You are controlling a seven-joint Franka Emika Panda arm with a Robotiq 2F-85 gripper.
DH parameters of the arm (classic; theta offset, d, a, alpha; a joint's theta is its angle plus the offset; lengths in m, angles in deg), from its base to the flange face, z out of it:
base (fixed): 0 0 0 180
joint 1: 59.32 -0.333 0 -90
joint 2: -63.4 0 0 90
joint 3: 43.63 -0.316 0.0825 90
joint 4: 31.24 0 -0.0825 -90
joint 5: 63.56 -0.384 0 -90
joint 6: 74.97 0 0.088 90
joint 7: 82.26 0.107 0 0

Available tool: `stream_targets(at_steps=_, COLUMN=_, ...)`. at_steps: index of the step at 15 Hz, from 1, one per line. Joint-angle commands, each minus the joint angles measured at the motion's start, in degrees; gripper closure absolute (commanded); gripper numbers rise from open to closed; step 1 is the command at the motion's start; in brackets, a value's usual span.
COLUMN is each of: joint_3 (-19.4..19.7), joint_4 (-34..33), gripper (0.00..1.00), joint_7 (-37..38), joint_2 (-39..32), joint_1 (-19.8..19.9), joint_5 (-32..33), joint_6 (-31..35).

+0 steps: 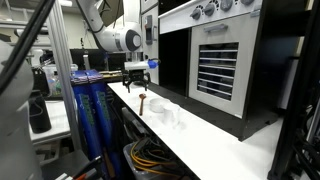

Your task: Use the wooden spoon to mix in the bowl

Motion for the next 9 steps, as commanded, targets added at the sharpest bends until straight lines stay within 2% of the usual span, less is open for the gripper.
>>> stream_targets(at_steps=1, joint_3=-1.14, joint_4=-4.28, gripper=0.0, joint_7=3.35, joint_2=-5.25, joint_1=1.77, joint_5=2.74, joint_6=0.42)
stream_targets(at_steps=9, joint_3=-1.87, joint_4=-9.27, gripper=0.0, joint_7=9.44, joint_2=-10.61, joint_1=1.9, joint_5=3.91, joint_6=-0.28)
